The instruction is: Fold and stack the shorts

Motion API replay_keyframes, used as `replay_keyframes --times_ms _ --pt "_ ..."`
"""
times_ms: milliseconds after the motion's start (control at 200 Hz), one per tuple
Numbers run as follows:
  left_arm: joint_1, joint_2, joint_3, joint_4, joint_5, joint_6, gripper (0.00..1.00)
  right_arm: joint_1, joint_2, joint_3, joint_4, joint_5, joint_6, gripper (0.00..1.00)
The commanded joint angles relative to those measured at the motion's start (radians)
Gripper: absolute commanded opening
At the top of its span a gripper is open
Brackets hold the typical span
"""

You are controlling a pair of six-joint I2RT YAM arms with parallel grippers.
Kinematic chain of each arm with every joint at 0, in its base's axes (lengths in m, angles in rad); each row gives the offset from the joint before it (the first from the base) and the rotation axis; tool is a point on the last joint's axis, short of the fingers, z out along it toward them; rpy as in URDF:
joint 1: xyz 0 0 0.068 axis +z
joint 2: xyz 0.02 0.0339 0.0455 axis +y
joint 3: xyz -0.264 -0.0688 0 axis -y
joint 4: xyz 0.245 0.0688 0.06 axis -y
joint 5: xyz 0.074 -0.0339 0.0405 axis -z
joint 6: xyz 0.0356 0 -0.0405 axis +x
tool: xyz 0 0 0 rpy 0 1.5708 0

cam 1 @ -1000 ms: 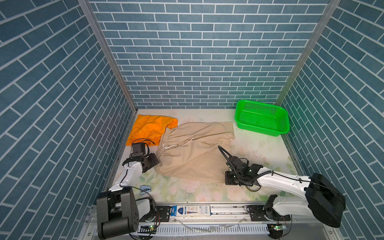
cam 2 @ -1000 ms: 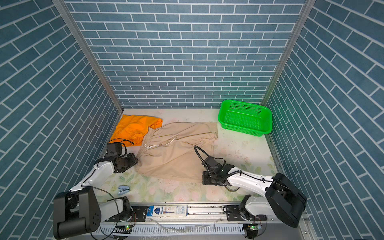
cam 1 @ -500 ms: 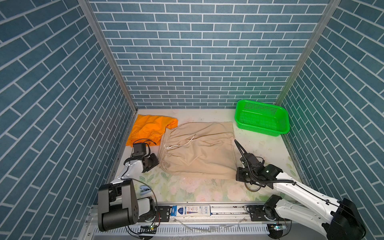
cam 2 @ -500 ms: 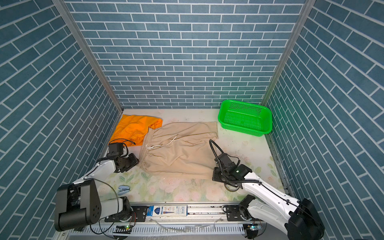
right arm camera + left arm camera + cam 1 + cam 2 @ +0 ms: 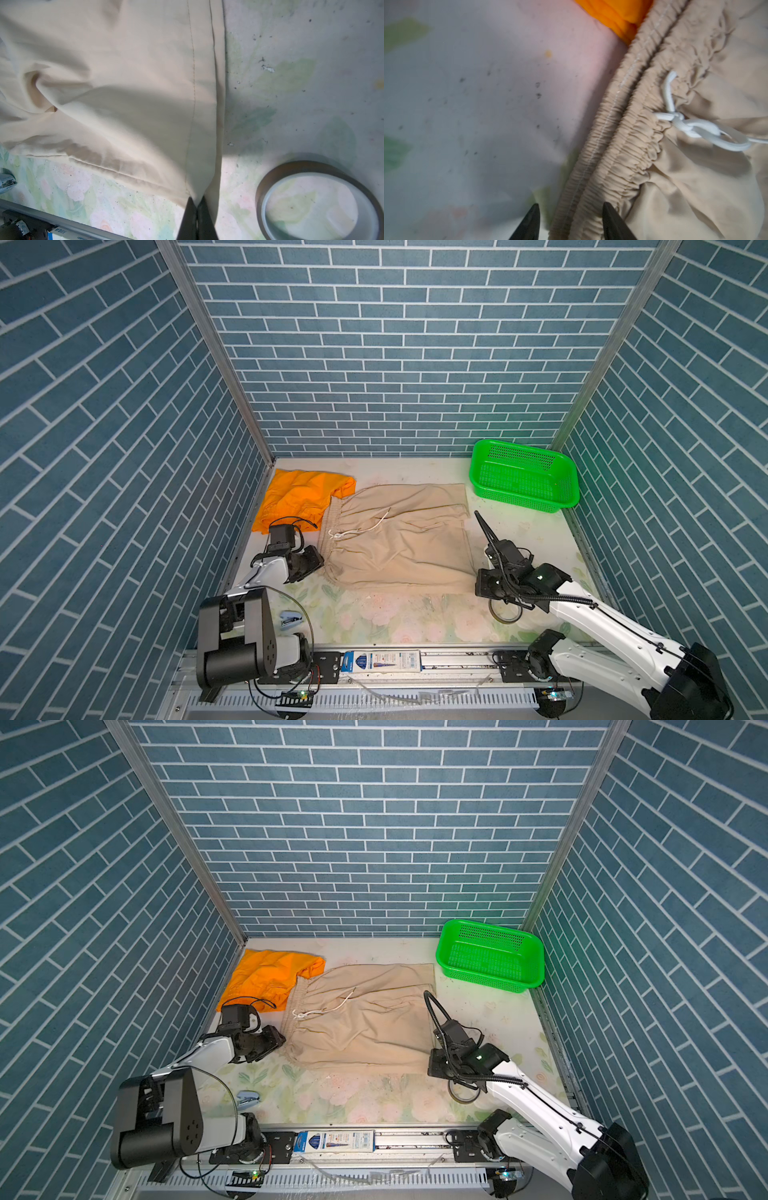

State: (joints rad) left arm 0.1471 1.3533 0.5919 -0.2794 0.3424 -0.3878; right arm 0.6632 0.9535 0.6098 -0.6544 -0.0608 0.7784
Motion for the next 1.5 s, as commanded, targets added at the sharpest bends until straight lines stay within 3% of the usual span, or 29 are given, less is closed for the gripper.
replay_keyframes --times_ms 0,315,470,590,715,970,1265,1495 --pt "-0.049 0.038 0.045 -0.022 0.023 0.041 0.42 -0.027 -0.024 0.028 -0.064 0.006 -0.040 0.00" --pt "-0.137 0.081 0.083 -0.092 -0.003 0.045 0.34 -0.050 -0.006 0.033 -0.046 -0.021 -0.055 0.00" --pt "-0.148 0.044 0.060 -0.168 -0.063 0.033 0.06 -0.063 -0.006 0.050 -0.053 -0.022 -0.070 0.00" --pt "-0.147 -0.012 0.076 -0.243 -0.042 0.003 0.00 -0.078 0.003 0.098 -0.112 -0.002 -0.105 0.00" --pt "-0.148 -0.100 0.142 -0.381 -0.012 -0.012 0.00 -0.089 -0.001 0.157 -0.201 0.040 -0.143 0.00" --pt "-0.167 -0.172 0.270 -0.649 0.175 -0.003 0.00 -0.100 -0.066 0.288 -0.446 0.131 -0.159 0.00" --pt "-0.164 -0.304 0.285 -0.982 0.165 0.073 0.00 -0.125 -0.062 0.466 -0.623 0.187 -0.207 0.00" --pt "-0.164 -0.363 0.245 -1.044 0.217 0.087 0.01 -0.249 0.096 0.626 -0.603 0.122 -0.394 0.00"
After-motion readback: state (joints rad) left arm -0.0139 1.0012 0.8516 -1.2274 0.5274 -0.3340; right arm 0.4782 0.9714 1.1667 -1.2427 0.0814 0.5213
